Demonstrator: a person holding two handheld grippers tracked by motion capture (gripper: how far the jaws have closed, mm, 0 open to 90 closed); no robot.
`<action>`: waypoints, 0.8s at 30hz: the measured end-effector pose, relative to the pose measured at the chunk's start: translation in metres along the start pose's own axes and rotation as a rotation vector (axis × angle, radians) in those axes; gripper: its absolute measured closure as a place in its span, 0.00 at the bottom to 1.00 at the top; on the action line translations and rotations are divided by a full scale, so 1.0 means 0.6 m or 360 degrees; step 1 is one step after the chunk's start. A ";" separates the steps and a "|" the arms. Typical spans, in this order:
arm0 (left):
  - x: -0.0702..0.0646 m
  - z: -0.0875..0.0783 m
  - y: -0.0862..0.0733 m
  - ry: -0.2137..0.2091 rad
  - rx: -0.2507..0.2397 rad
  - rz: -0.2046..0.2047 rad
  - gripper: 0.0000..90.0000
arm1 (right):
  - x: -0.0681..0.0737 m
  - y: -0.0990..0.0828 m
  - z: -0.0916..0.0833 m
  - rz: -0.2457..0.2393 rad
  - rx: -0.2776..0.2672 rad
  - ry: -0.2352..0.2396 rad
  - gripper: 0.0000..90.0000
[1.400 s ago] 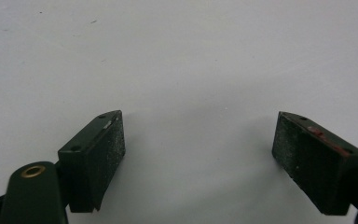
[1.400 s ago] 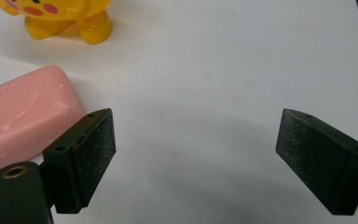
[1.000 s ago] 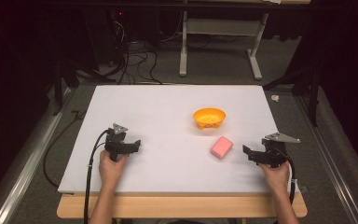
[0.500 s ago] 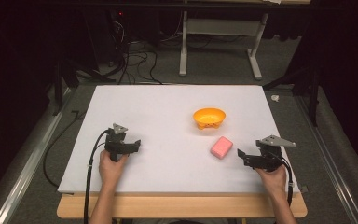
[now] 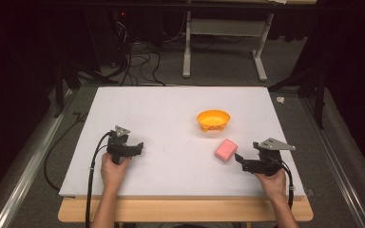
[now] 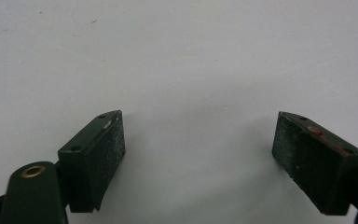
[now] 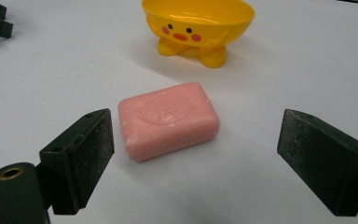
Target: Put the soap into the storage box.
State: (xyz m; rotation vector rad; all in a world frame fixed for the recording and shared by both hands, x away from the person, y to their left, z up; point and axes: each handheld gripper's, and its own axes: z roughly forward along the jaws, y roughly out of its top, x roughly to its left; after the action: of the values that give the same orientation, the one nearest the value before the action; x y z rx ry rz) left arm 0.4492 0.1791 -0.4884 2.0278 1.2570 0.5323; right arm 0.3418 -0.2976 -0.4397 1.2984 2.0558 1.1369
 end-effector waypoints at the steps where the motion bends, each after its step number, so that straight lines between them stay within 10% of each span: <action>1: 0.000 0.000 0.000 -0.0001 0.0000 -0.0001 0.19 | 0.004 0.003 0.004 -0.0012 -0.0003 0.0013 0.13; 24: 0.000 0.000 0.000 -0.0002 -0.0003 -0.0006 0.19 | 0.022 0.032 0.045 -0.0136 0.0040 0.0088 0.13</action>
State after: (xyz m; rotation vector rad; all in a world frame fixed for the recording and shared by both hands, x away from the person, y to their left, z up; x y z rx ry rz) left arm 0.4494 0.1791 -0.4885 2.0237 1.2591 0.5304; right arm 0.3656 -0.2709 -0.4380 1.1908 2.1504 1.1239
